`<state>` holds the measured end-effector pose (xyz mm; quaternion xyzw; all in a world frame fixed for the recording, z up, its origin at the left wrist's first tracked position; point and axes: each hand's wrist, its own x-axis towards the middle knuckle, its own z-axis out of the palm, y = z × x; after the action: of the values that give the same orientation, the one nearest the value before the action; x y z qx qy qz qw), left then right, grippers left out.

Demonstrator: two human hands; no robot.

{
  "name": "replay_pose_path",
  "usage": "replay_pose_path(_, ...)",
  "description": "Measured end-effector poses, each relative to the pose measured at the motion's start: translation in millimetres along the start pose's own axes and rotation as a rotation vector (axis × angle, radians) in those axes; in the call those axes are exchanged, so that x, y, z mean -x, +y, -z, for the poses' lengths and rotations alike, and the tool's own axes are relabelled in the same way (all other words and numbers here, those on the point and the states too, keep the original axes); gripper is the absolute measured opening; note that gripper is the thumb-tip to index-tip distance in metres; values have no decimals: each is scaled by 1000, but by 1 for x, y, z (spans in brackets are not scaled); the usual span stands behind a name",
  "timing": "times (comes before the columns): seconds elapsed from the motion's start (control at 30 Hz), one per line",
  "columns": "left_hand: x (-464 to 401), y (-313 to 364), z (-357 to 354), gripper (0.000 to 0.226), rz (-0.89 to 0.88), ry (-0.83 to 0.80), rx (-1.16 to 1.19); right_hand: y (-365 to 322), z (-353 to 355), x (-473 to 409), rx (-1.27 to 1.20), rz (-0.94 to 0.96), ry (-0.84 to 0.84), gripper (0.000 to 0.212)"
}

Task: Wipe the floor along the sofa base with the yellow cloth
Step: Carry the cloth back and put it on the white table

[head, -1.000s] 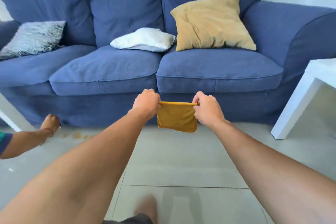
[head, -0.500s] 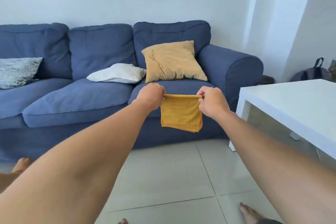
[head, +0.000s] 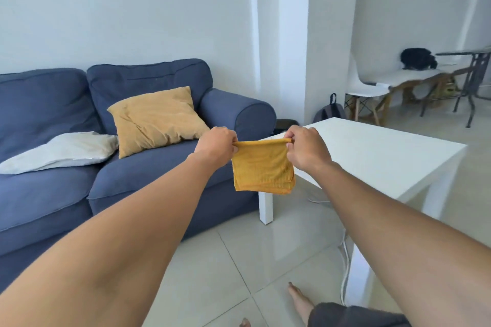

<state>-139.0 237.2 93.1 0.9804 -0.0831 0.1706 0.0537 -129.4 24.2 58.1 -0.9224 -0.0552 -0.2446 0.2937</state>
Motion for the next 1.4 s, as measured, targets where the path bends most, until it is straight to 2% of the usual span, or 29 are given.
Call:
replay_pose_path(0.27,-49,102,-44,16,-146,-53,144,92,53,11,65,-200,168,15)
replay_pose_path(0.47,-79,166,-83,22,-295,-186,164,163,72,27,119,-333,151,14)
replay_pose_path(0.73,-126,225,-150,26,-303,-254,246,237,59,6,115,-509,221,13)
replay_pose_path(0.97,-168,239,-210,32,-204,-285,301,281,31,-34,142,-567,223,17)
replay_pose_path(1.13,-178,241,-223,37,-138,-264,322,294,22,-45,157,-583,183,18)
replay_pose_path(1.23,-167,245,-222,44,-107,-214,307,293,23,-38,178,-560,179,27)
replay_pose_path(1.3,-156,248,-220,48,-133,-181,307,291,25,-28,204,-509,157,29)
replay_pose_path(1.4,-134,254,-220,64,-256,-230,285,288,29,-11,174,-469,57,29)
